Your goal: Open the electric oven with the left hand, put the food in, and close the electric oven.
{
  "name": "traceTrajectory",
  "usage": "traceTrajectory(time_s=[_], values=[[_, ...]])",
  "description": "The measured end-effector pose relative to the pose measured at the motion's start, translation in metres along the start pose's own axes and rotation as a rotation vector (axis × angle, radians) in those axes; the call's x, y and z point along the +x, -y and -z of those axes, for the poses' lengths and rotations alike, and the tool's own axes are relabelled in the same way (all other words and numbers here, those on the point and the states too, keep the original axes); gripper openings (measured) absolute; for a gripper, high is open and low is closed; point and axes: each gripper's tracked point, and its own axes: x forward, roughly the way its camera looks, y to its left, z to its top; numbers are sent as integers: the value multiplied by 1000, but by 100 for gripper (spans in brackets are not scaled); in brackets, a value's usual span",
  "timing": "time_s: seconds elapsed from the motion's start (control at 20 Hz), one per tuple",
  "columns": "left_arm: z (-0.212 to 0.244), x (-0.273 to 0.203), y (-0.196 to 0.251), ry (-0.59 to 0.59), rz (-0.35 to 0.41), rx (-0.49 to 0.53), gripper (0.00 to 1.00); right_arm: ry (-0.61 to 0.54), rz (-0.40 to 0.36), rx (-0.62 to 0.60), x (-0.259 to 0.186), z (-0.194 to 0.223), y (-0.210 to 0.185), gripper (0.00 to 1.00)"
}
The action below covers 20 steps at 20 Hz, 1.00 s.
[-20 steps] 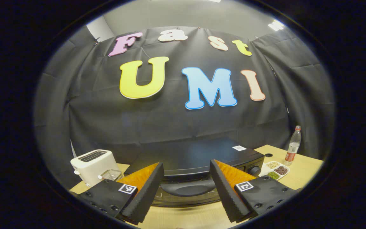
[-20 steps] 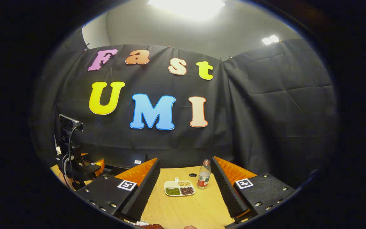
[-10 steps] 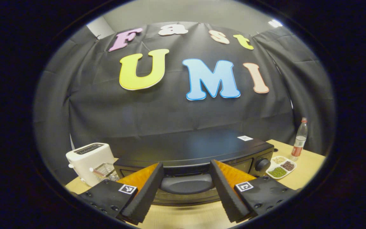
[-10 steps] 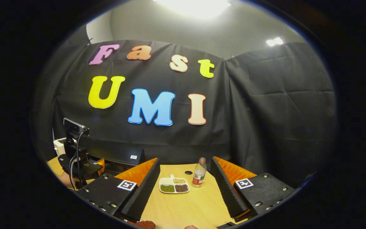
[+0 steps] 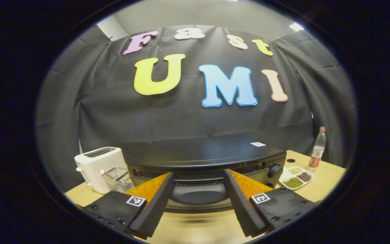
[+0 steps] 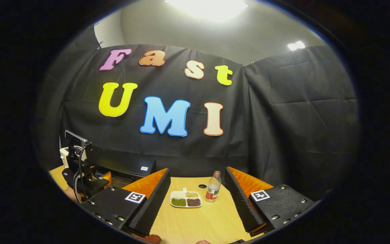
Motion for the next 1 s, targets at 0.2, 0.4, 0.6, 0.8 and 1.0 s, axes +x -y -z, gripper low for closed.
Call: traceTrajectory(time_s=[0.2, 0.4, 0.6, 0.8, 1.0], values=[[9, -19, 2, -14, -12, 7, 100, 11, -28, -8, -3, -4, 1, 97], [21, -37, 3, -36, -22, 13, 100, 11, -49, -3, -8, -1, 2, 97], [35, -51, 6, -61, -27, 28, 100, 1, -71, -1, -13, 3, 1, 97], [55, -64, 9, -99, -28, 46, 100, -12, -89, -5, -20, 9, 2, 97], [71, -74, 13, -129, -29, 45, 100, -26, -90, -8, -25, 13, 7, 97]])
